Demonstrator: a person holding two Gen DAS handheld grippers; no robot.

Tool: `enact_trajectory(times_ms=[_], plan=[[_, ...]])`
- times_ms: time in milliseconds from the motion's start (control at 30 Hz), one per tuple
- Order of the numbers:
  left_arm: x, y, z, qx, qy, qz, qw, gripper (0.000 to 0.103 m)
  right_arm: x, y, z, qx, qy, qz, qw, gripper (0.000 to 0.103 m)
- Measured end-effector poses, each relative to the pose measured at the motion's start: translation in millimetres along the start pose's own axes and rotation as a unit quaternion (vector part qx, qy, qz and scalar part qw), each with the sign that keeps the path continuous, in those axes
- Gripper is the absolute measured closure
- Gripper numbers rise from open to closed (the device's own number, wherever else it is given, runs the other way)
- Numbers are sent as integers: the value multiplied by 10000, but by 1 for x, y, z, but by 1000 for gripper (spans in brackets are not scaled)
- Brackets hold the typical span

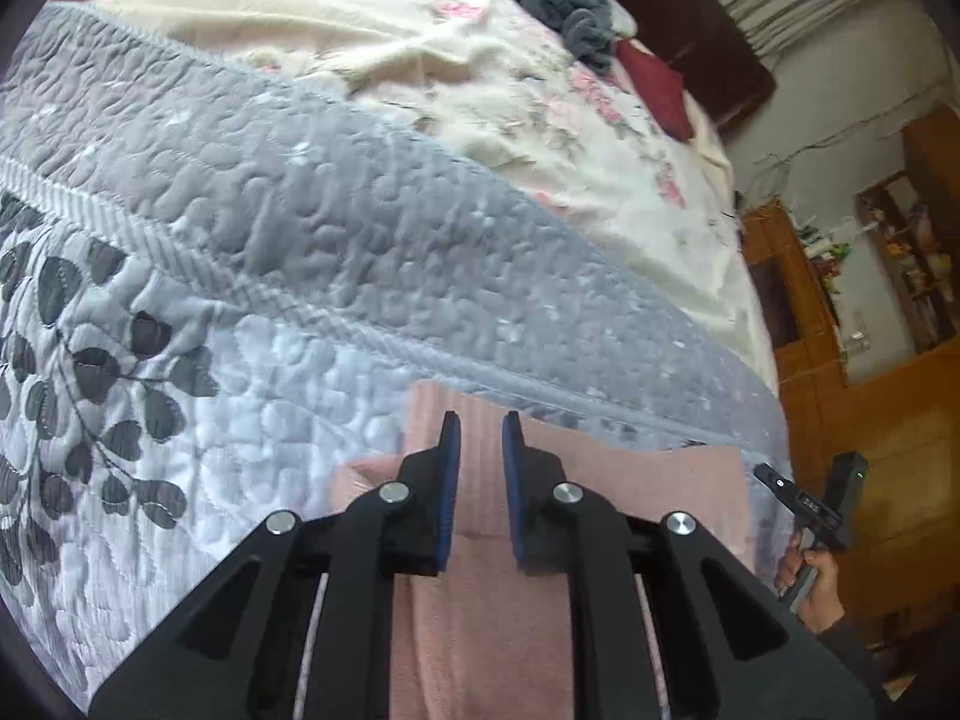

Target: Fold small clothes

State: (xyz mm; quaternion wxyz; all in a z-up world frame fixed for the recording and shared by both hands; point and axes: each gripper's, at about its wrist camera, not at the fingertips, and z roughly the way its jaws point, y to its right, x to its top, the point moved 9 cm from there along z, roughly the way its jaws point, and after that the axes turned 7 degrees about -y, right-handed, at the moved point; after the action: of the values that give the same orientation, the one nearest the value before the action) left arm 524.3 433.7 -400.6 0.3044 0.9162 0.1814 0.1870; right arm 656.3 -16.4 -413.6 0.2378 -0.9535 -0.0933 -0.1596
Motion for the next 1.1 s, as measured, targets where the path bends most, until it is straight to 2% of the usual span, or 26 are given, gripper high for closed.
enact_trajectory(times_ms=[33, 67, 133, 167, 200, 233, 333, 367, 433, 500, 533, 567, 600, 667, 700, 733, 767, 833, 900, 967, 1000, 1033, 1067, 1100], plan=[[-6, 11, 3, -279, -111, 95, 9995, 91, -2, -5, -2, 171, 12, 15, 9999, 85], [-12, 15, 12, -394, -302, 106, 9987, 89, -6, -9, 2, 321, -88, 49, 9994, 85], [-24, 5, 41, -146, -741, -6, 9971, 91, -19, -6, 24, 500, -497, 209, 9973, 85], [-29, -8, 55, 69, -920, -122, 9957, 91, -26, 1, 36, 452, -665, 292, 9963, 90], [-35, -21, 66, 326, -1050, -228, 9937, 100, -29, 11, 44, 299, -711, 306, 9966, 103], [-38, -31, 73, 499, -1098, -269, 9923, 101, -30, 17, 48, 305, -689, 382, 9964, 103], [-34, -22, 61, 491, -897, -165, 9946, 102, -29, 13, 35, 448, -564, 523, 9960, 103], [-34, -11, 51, 269, -796, -59, 9964, 97, -32, 6, 27, 604, -538, 488, 9955, 97], [-47, 16, 28, -337, -707, 266, 9966, 97, -46, -17, 9, 1157, -549, 380, 9910, 97], [-74, 27, 13, -640, -746, 470, 9940, 94, -70, -26, 4, 1401, -729, 225, 9872, 96], [-87, 20, 15, -577, -834, 416, 9940, 94, -81, -22, 9, 1373, -861, 259, 9864, 96], [-97, 5, 23, -308, -962, 331, 9943, 94, -90, -13, 18, 1209, -987, 297, 9873, 103], [-106, -12, 33, 26, -1080, 213, 9939, 103, -94, -4, 24, 1208, -987, 373, 9870, 103], [-111, -27, 39, 17, -1084, 4, 9941, 102, -92, 2, 21, 1276, -915, 606, 9857, 103], [-107, -27, 32, 77, -966, -67, 9953, 102, -90, -2, 16, 1200, -875, 640, 9868, 103], [-106, -20, 23, 75, -822, -43, 9966, 103, -89, -10, 8, 1189, -830, 575, 9878, 99], [-106, -9, 12, -112, -724, 7, 9973, 96, -91, -24, -1, 1336, -813, 471, 9866, 96], [-123, 23, -11, -491, -686, 451, 9954, 96, -107, -53, -13, 1630, -914, 222, 9821, 95], [-153, 48, -15, -752, -901, 784, 9900, 93, -135, -68, -11, 1676, -1191, -35, 9786, 94], [-184, 44, 4, -444, -1287, 964, 9860, 95, -160, -61, 4, 1432, -1455, -48, 9789, 94], [-196, 34, 16, -291, -1492, 896, 9843, 96, -168, -49, 13, 1347, -1522, 137, 9790, 103], [-205, 21, 28, -65, -1626, 859, 9829, 97, -174, -37, 17, 1367, -1528, 303, 9783, 103], [-209, 8, 33, 49, -1679, 751, 9829, 103, -174, -30, 19, 1401, -1496, 431, 9778, 103], [-212, -4, 31, -25, -1658, 523, 9848, 102, -171, -27, 15, 1376, -1451, 586, 9781, 103]])
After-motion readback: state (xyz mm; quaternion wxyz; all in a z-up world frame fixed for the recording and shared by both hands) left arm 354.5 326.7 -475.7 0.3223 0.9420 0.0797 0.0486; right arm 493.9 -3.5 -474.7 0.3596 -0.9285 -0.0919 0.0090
